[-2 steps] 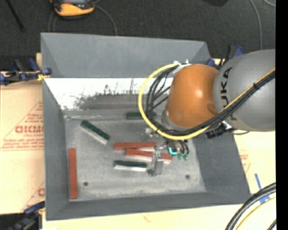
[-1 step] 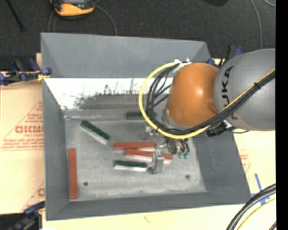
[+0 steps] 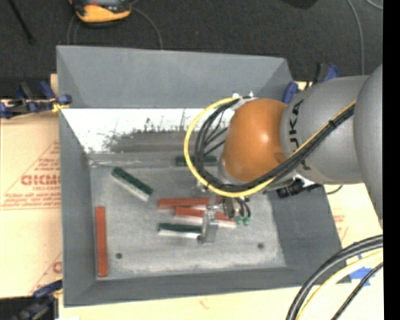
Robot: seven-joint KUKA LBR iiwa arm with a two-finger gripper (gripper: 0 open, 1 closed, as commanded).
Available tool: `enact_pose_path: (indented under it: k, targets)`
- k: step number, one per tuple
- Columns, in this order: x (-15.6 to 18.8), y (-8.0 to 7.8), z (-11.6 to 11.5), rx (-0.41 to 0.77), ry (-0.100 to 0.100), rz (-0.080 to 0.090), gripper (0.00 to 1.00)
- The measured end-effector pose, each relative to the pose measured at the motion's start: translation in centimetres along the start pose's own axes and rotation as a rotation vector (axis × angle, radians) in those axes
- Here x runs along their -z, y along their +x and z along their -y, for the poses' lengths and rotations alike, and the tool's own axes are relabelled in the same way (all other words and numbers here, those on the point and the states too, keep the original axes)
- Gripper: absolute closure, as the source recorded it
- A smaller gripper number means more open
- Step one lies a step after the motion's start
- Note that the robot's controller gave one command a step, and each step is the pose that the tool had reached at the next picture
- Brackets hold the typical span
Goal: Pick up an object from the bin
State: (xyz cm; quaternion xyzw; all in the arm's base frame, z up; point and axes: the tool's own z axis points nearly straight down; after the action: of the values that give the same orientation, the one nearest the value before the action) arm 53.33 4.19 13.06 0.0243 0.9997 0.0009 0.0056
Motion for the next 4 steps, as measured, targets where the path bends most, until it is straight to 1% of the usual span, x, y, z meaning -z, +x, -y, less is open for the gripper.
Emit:
enact_pose_path:
  k: [1, 2, 3, 4]
  targets:
    - [-5.5, -0.7, 1.1, 0.016, 0.001, 0.006, 1.00]
    - [-5.5, -0.7, 1.1, 0.015, 0.001, 0.006, 1.00]
    - [-4.5, -3.0, -3.5, -0.007, 0.004, -0.006, 1.00]
    - [-0.2, 1.1, -4.9, 0.040, 0.002, -0.014, 1.00]
